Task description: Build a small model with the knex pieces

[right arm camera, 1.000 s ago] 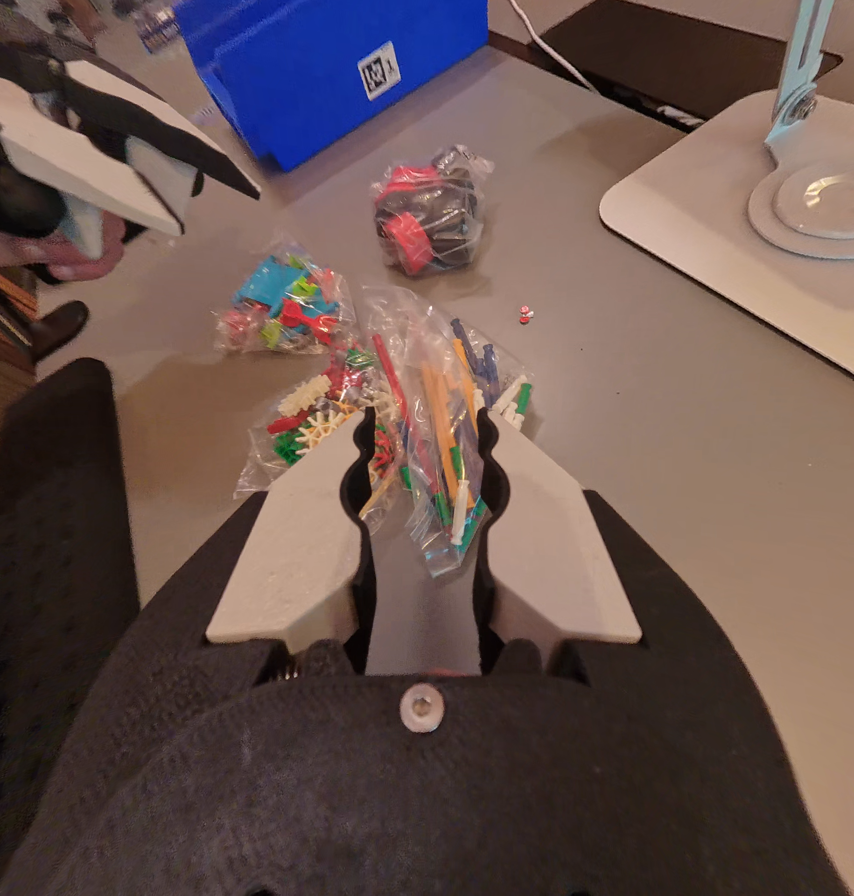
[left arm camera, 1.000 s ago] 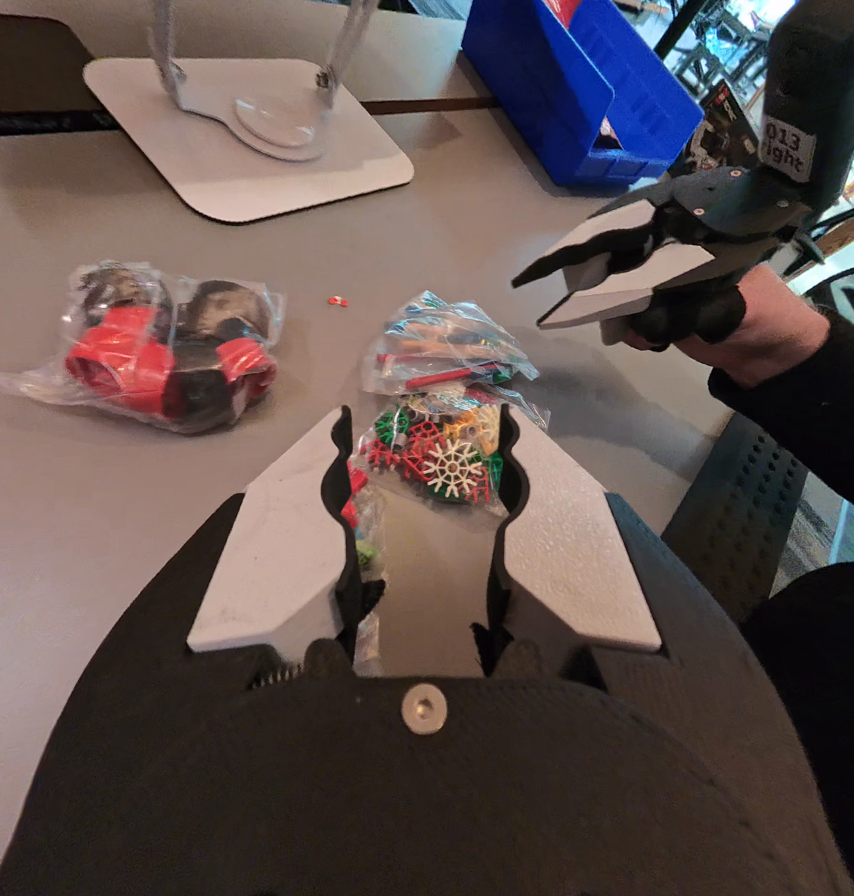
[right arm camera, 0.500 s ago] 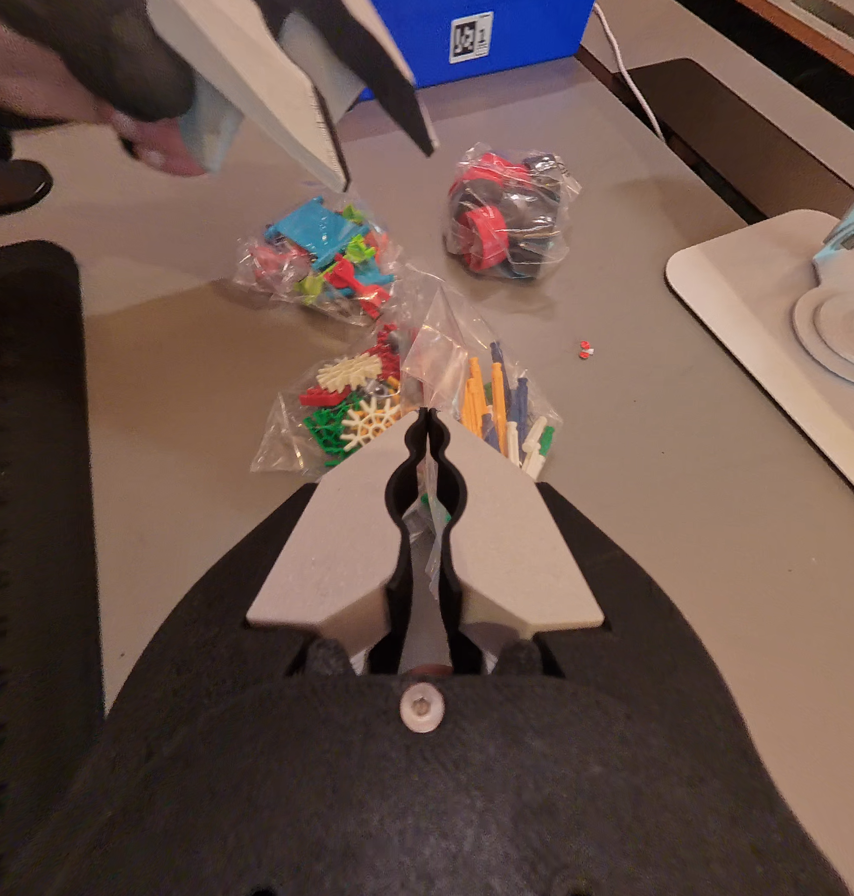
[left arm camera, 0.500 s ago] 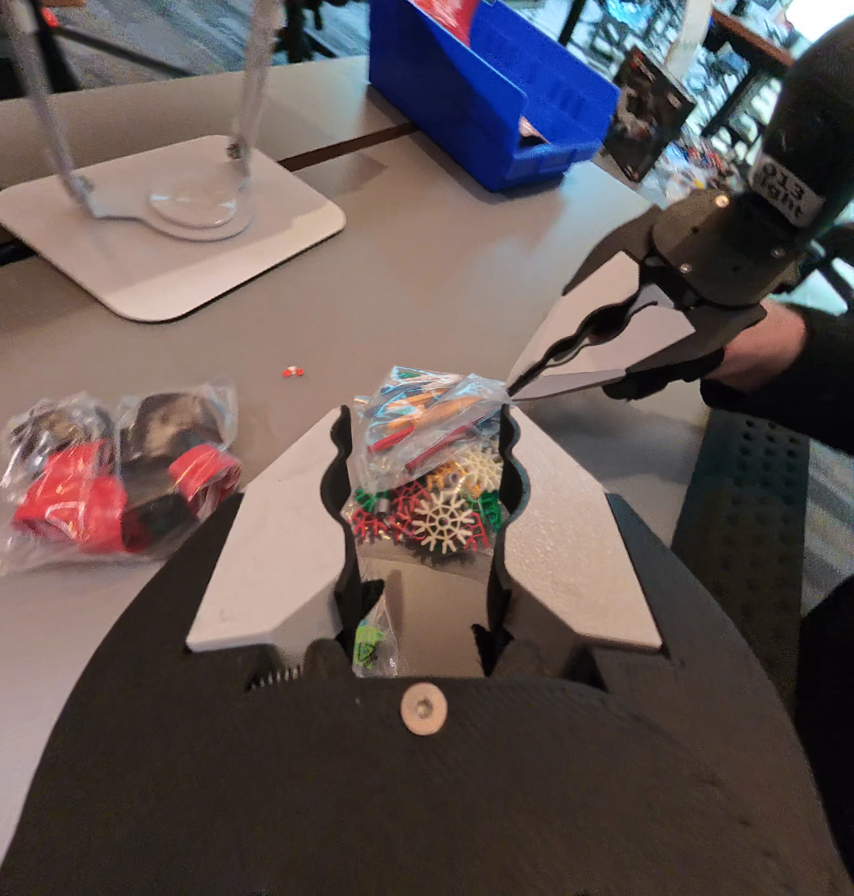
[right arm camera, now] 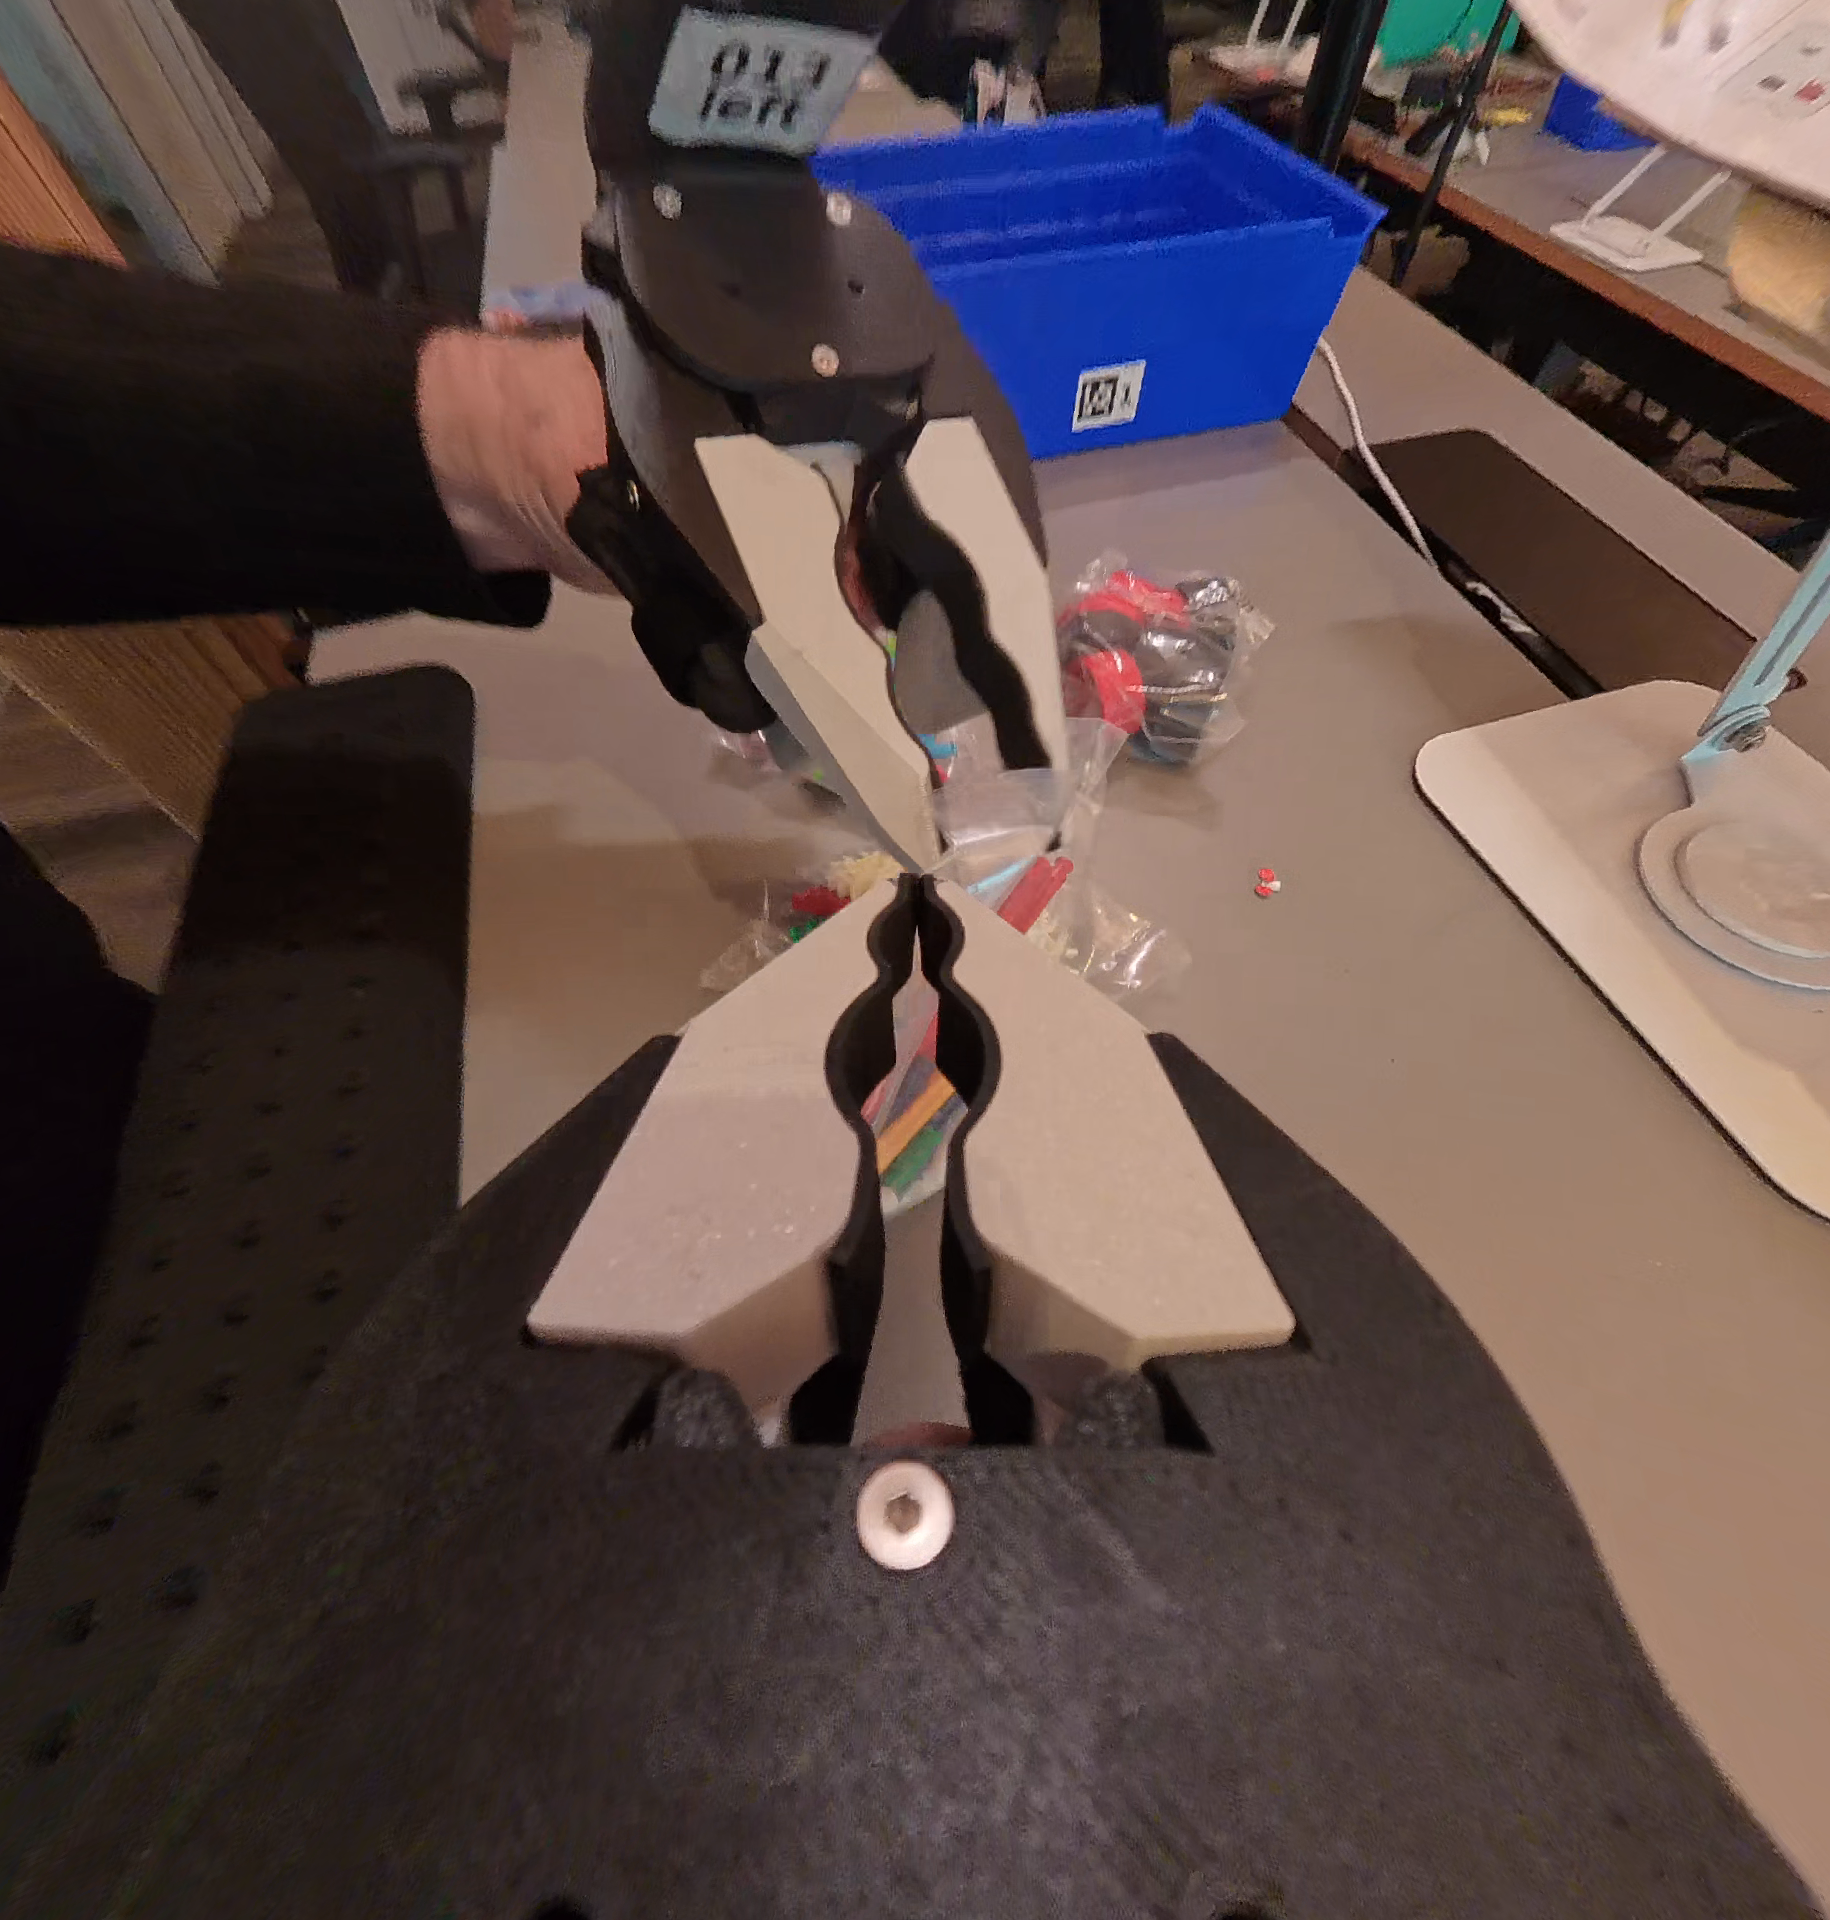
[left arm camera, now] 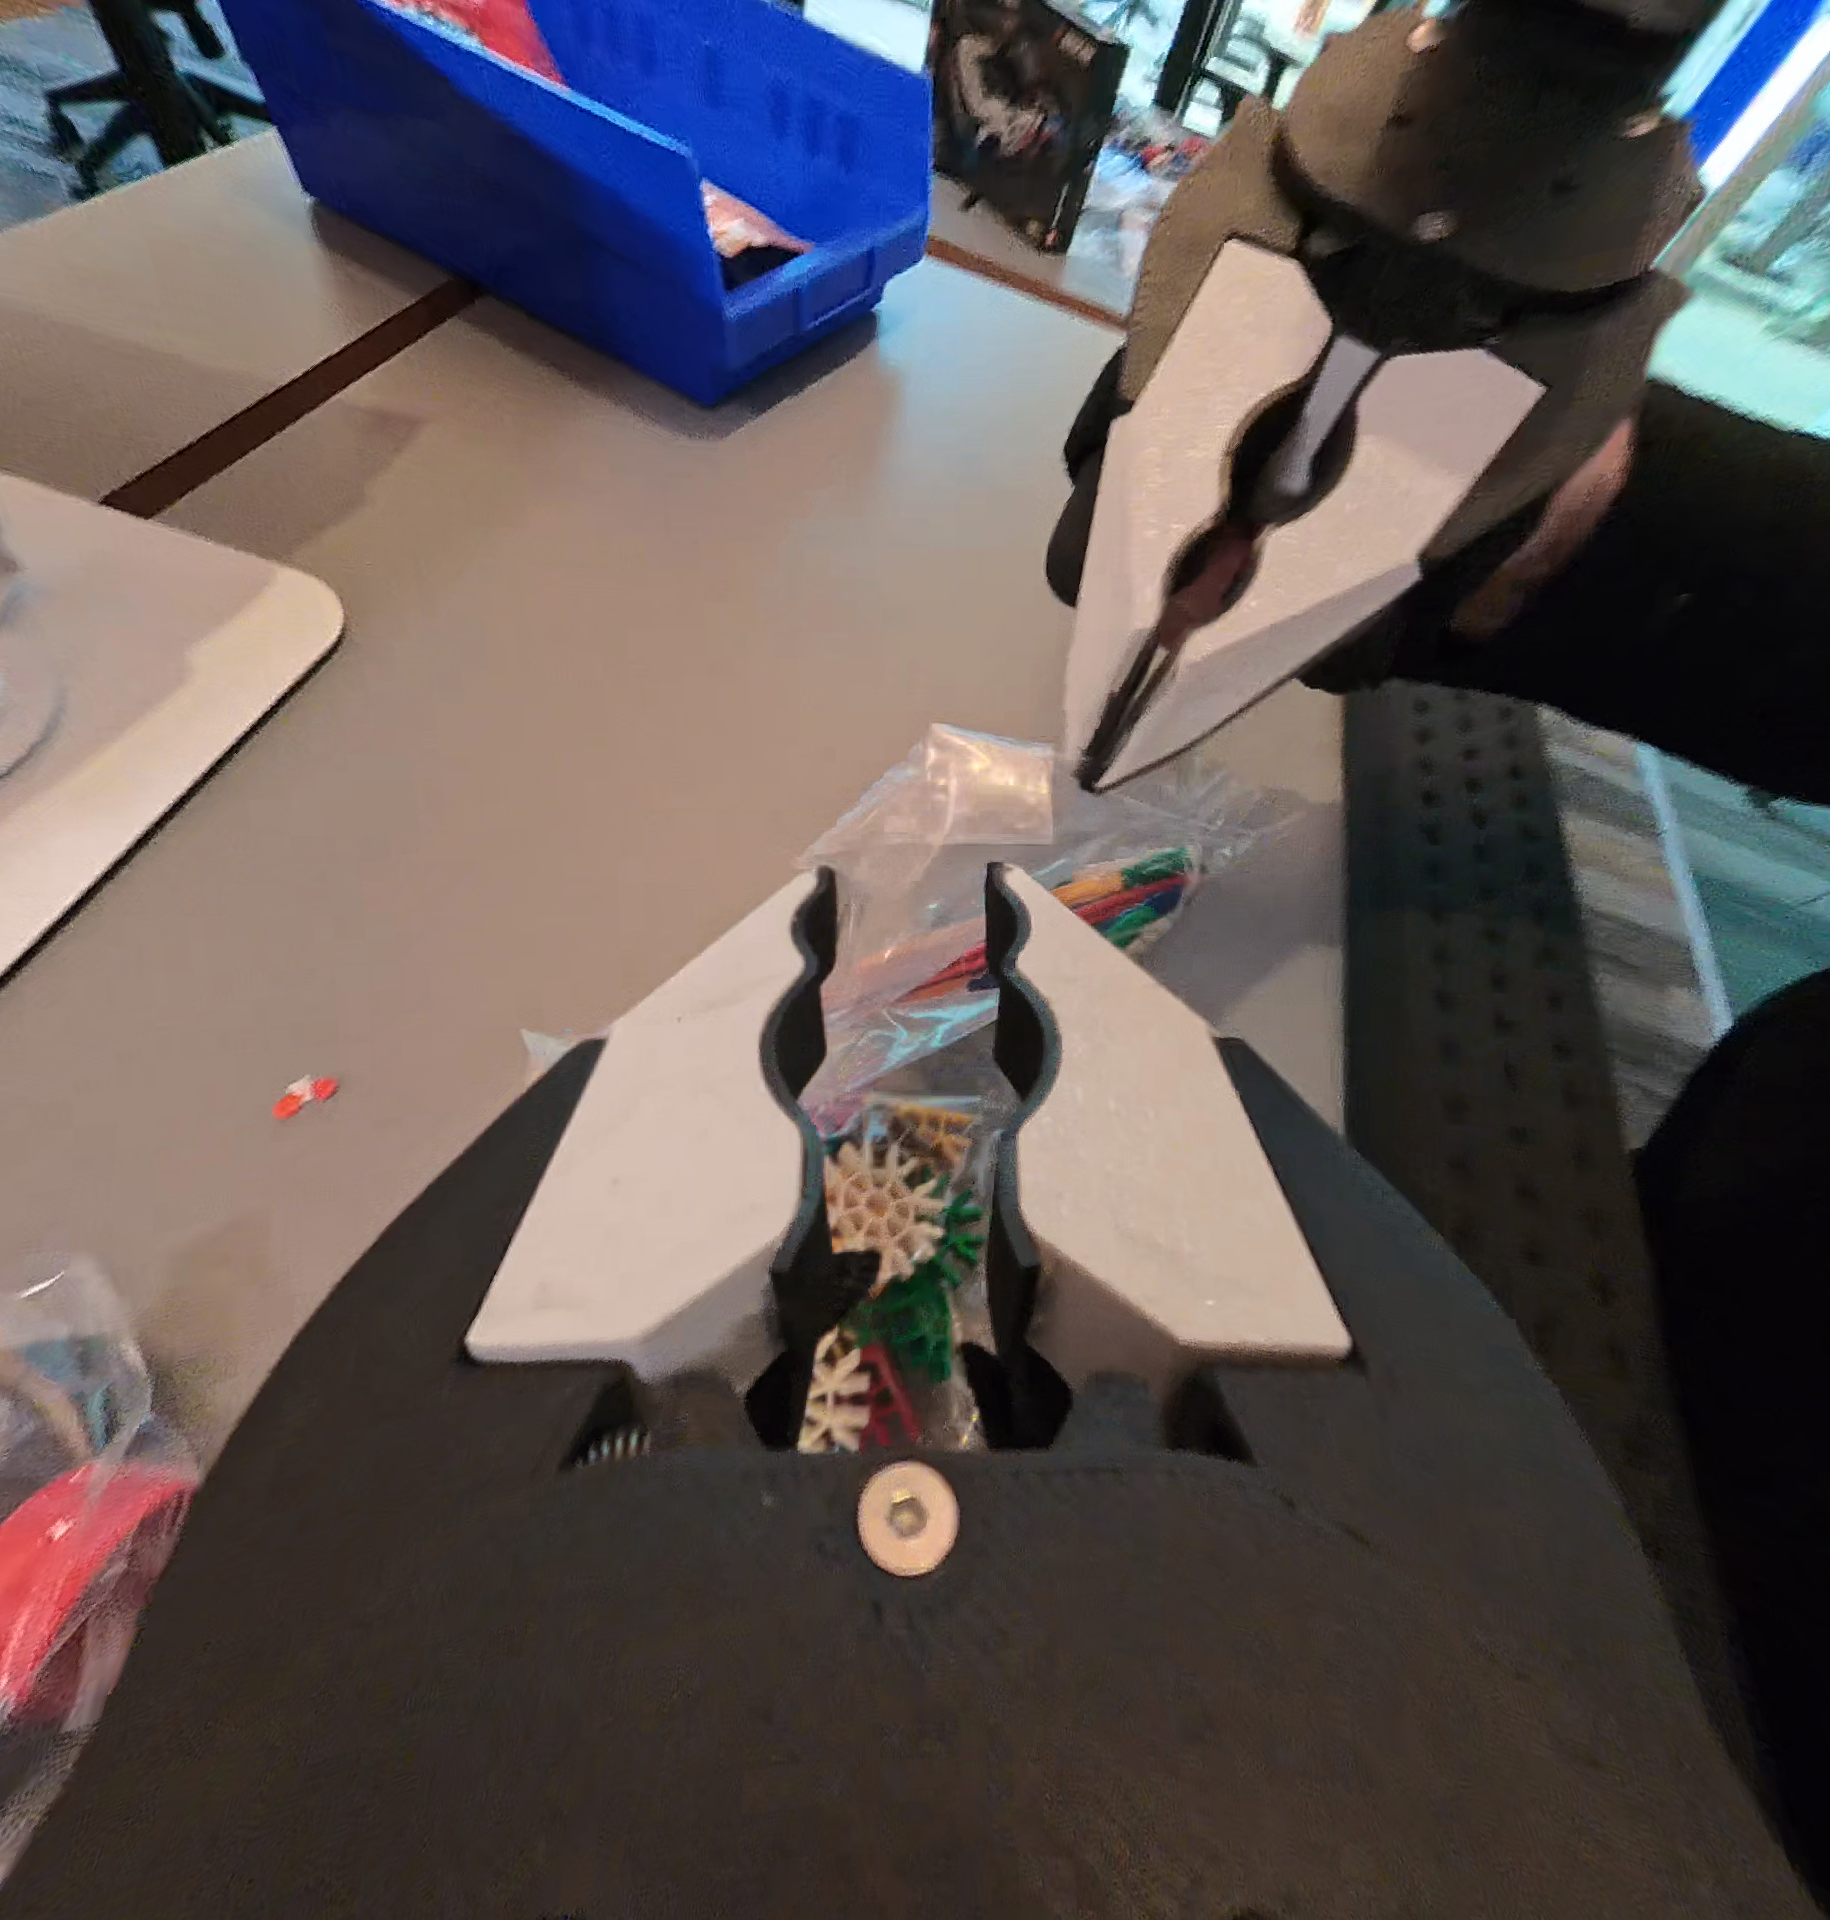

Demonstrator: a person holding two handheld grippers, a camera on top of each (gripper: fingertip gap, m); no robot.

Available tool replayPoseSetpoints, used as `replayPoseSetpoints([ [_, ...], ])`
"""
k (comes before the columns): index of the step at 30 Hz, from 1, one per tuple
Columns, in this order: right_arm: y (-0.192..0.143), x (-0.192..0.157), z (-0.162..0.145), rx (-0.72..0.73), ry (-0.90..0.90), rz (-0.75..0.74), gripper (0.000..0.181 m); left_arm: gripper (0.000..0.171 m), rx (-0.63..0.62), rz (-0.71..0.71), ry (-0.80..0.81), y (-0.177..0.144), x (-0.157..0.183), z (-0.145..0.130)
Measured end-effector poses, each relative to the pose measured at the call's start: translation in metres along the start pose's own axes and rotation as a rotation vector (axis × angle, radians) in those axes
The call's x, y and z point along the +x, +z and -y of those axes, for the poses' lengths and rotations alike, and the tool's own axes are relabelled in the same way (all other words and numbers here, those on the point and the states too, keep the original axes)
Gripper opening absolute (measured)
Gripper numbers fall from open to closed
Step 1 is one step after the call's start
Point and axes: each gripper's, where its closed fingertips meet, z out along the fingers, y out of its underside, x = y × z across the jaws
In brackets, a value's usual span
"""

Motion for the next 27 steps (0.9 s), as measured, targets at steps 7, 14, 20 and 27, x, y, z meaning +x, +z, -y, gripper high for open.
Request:
replayPoseSetpoints([
  [7,-0.036,0.02,0.023,0.149,0.153,0.034,0.0,0.0,0.13,-0.095,-0.044,-0.007,0.018,0.039],
  [14,-0.053,0.04,0.028,0.217,0.223,0.025,0.04,0.0,0.278,-0.164,-0.187,-0.021,0.016,0.07],
  [20,-0.054,0.042,0.024,0.232,0.321,0.102,0.058,0.0,0.395,-0.221,-0.224,-0.039,0.015,0.086],
  [27,-0.053,0.043,0.04,0.409,0.459,0.223,0.0,0.0,0.533,-0.3,-0.348,-0.049,0.01,0.099],
])
